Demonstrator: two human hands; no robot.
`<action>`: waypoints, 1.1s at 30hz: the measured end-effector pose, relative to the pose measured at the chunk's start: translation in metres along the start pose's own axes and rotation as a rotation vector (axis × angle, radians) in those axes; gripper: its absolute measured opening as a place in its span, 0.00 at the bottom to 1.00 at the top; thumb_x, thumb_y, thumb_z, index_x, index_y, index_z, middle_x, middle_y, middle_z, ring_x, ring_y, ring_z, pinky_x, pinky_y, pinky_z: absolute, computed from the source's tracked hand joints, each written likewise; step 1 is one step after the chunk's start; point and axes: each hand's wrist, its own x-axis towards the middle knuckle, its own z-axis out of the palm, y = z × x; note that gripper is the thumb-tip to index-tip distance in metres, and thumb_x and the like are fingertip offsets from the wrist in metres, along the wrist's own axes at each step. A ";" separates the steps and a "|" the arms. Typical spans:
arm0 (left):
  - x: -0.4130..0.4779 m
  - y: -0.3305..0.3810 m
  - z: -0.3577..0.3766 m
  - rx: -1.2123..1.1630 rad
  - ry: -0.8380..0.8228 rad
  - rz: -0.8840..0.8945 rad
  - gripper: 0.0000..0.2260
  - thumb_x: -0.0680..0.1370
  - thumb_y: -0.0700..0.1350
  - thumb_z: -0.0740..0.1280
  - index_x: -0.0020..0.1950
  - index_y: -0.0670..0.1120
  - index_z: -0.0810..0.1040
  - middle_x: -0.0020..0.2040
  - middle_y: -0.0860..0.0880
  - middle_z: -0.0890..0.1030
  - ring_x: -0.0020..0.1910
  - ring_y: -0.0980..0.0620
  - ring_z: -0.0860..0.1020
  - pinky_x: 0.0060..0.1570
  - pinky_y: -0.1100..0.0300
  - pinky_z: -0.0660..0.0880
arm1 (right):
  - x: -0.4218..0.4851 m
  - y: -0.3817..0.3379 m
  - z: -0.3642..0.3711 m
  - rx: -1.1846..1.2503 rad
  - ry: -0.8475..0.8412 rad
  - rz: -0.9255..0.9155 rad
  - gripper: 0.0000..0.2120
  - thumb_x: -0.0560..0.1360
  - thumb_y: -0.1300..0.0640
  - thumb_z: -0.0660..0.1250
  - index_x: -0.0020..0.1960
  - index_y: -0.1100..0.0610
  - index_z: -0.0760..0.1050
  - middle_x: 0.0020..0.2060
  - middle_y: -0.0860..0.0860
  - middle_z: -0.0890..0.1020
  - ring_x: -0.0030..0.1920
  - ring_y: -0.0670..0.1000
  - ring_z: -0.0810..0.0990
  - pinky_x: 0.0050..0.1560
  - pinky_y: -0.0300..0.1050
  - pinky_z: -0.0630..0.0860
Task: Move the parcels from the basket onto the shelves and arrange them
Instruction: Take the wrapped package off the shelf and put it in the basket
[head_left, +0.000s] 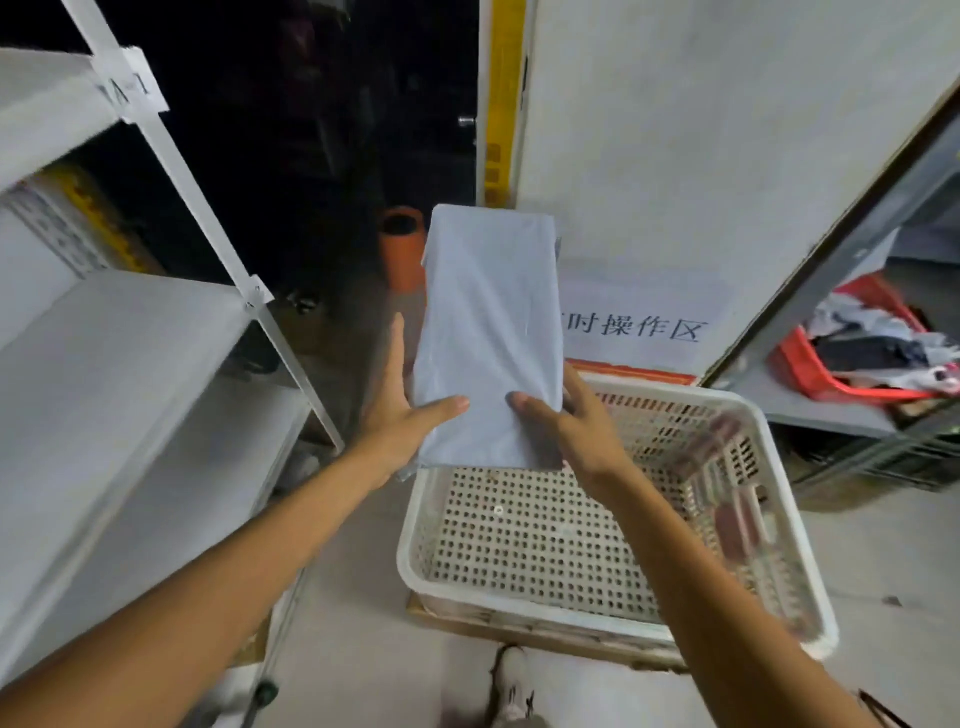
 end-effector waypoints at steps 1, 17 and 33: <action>0.003 -0.008 0.011 0.010 -0.026 -0.015 0.47 0.70 0.47 0.76 0.74 0.69 0.47 0.74 0.59 0.62 0.69 0.55 0.66 0.65 0.53 0.69 | 0.003 0.012 -0.009 0.010 0.002 0.031 0.22 0.75 0.60 0.72 0.67 0.55 0.73 0.59 0.51 0.82 0.57 0.52 0.82 0.59 0.56 0.79; 0.043 -0.140 0.096 0.032 -0.250 -0.406 0.37 0.73 0.41 0.73 0.76 0.58 0.59 0.70 0.56 0.70 0.64 0.54 0.73 0.55 0.62 0.75 | 0.027 0.168 -0.055 0.038 0.045 0.410 0.24 0.76 0.60 0.70 0.70 0.54 0.68 0.62 0.53 0.79 0.60 0.55 0.80 0.61 0.57 0.77; 0.085 -0.333 0.133 0.247 -0.277 -0.484 0.39 0.75 0.34 0.68 0.78 0.57 0.51 0.76 0.56 0.60 0.69 0.42 0.69 0.63 0.52 0.70 | 0.087 0.374 -0.004 0.047 0.122 0.671 0.28 0.76 0.59 0.70 0.73 0.53 0.65 0.65 0.50 0.77 0.64 0.52 0.77 0.64 0.53 0.75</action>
